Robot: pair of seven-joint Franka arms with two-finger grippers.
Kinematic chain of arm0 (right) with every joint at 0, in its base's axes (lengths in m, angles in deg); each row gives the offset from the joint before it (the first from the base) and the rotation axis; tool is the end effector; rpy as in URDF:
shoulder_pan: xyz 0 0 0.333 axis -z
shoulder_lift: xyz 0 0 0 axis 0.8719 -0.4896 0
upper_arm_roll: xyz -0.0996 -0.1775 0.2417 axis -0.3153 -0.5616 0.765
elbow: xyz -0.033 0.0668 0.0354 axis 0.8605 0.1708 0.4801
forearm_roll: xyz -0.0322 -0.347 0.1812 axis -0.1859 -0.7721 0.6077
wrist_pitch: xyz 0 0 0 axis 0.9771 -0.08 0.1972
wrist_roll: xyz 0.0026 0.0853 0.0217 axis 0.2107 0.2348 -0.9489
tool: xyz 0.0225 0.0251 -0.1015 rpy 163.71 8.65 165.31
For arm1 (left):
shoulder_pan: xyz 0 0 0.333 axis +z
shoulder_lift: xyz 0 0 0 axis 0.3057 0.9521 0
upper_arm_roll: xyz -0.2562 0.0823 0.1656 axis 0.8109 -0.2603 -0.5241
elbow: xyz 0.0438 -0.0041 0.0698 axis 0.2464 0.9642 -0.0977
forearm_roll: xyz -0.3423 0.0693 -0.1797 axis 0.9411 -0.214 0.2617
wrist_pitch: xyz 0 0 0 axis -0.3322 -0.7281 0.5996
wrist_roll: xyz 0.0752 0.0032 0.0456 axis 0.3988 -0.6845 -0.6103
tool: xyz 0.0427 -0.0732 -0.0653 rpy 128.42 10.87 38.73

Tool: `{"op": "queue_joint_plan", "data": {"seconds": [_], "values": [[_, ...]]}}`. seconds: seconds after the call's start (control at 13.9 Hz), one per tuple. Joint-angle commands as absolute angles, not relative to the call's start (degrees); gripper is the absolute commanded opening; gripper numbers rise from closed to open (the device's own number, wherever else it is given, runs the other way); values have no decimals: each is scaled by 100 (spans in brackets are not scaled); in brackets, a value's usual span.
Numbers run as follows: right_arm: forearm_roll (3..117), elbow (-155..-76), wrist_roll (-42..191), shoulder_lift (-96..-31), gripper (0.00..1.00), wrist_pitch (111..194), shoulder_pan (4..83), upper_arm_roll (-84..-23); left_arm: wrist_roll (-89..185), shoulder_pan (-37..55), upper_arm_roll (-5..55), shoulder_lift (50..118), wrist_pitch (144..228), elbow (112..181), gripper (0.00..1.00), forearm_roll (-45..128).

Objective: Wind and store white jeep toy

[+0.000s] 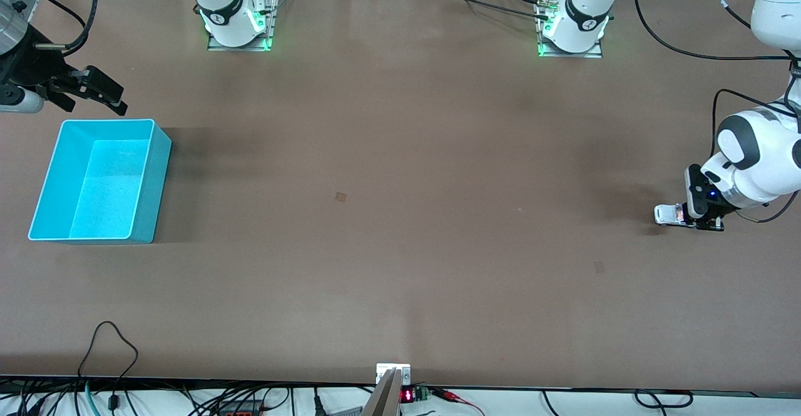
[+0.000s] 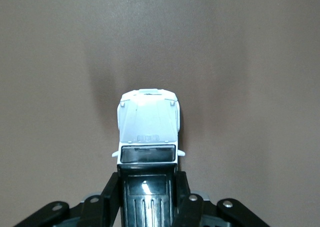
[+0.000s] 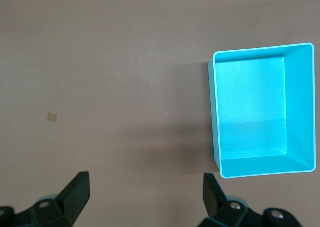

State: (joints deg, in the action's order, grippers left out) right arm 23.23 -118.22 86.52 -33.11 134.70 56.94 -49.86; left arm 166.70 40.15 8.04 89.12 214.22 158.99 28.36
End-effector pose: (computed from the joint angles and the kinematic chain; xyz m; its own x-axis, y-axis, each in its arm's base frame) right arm 0.5262 0.0188 0.6076 0.9952 -0.0823 0.0534 -0.0815 -0.9965 -0.0172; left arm 0.5828 0.2222 0.2045 -0.0765 -0.9959 -0.0475 -0.9964 0.0780 -0.0321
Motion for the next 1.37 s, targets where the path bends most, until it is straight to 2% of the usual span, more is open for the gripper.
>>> {"op": "queue_joint_plan", "data": {"seconds": [0.0, 0.36, 0.43, 0.5, 0.58, 0.94, 1.15, 1.3], "values": [[2317, -11792, 8611, -3315, 100, 13426, 5664, -5021, 16867, 4091, 835, 9381, 21494, 15680, 38, 2741], [2317, -11792, 8619, -3315, 100, 13426, 5664, -5021, 16858, 4100, 835, 9381, 21494, 15680, 40, 2750], [2317, -11792, 8611, -3315, 100, 13426, 5664, -5021, 16858, 4100, 843, 9381, 21494, 15680, 46, 2750], [2317, -11792, 8611, -3315, 100, 13426, 5664, -5021, 16850, 4100, 843, 9364, 21485, 15680, 89, 2758], [2317, -11792, 8611, -3315, 100, 13426, 5664, -5021, 16841, 4091, 861, 9337, 21467, 15671, 100, 2759], [2317, -11792, 8611, -3315, 100, 13426, 5664, -5021, 16788, 4047, 984, 8960, 20994, 15662, 100, 2750], [2317, -11792, 8611, -3315, 100, 13426, 5664, -5021, 16394, 3907, 1002, 8548, 20274, 15619, 100, 2759], [2317, -11792, 8619, -3315, 100, 13426, 5664, -5021, 15929, 3811, 1080, 8423, 19319, 15260, 100, 2750]]}}
